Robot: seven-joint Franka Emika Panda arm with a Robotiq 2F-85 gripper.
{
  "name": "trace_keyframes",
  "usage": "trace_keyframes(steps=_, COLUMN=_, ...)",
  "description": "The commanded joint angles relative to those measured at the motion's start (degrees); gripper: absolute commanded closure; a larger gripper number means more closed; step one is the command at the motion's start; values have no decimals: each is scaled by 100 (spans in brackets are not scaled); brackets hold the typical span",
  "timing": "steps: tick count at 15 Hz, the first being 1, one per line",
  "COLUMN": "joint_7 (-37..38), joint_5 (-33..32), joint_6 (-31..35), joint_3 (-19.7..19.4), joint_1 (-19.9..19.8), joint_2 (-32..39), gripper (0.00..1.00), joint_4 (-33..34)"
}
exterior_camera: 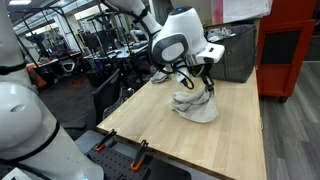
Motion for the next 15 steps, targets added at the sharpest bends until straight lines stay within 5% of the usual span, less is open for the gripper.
trace_keyframes(steps=1, joint_7=808, joint_5=-753, joint_6=255, joint_3=-794, joint_1=558, joint_2=-261, gripper=99, joint_4=-259)
trace_keyframes(steps=6, joint_7=1876, joint_5=-1920, joint_6=47, joint_3=-2061, joint_1=1613, joint_2=-179, gripper=99, joint_4=-184)
trace_keyframes(steps=7, joint_7=2088, joint_5=-2098, joint_6=40, joint_3=-2268, joint_1=1836, joint_2=-137, gripper=71, joint_4=-188)
trace_keyframes(steps=12, joint_7=2620, joint_5=-2538, joint_6=11, joint_3=-2877, joint_1=2616, joint_2=-252, gripper=41, joint_4=-316)
trace_keyframes(steps=15, joint_7=2075, joint_5=-2328, joint_6=-309, joint_3=-2477, joint_1=2542, joint_2=-802, gripper=17, joint_4=-514)
